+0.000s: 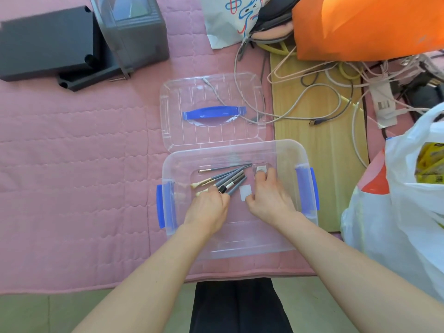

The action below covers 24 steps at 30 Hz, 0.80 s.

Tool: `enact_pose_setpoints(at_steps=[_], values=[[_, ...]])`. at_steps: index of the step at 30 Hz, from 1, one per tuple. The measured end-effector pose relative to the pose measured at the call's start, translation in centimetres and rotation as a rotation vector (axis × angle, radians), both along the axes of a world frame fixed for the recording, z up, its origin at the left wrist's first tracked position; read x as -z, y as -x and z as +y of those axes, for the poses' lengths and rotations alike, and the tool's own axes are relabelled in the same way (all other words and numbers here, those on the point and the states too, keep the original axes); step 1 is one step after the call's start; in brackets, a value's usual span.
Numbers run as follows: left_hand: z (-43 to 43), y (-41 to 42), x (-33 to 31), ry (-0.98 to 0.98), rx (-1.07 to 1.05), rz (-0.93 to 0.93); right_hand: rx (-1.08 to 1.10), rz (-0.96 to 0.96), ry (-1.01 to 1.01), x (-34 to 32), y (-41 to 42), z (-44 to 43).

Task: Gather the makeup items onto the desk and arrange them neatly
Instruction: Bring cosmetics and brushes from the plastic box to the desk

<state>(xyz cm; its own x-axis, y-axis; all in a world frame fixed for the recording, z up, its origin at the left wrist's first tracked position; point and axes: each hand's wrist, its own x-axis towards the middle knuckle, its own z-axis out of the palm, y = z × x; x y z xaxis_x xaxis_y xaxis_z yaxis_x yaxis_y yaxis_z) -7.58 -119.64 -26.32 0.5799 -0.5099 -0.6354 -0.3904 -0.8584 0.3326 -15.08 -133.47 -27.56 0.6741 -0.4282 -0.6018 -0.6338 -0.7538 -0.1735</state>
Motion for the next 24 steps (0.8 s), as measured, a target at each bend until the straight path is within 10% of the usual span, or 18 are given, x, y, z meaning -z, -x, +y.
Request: enact_pose_setpoints(at_steps=[24], values=[[-1.6,-1.5,3.8,-0.104,-0.085,-0.160,-0.121,0.001,0.182,3.1,-1.7,0.0]])
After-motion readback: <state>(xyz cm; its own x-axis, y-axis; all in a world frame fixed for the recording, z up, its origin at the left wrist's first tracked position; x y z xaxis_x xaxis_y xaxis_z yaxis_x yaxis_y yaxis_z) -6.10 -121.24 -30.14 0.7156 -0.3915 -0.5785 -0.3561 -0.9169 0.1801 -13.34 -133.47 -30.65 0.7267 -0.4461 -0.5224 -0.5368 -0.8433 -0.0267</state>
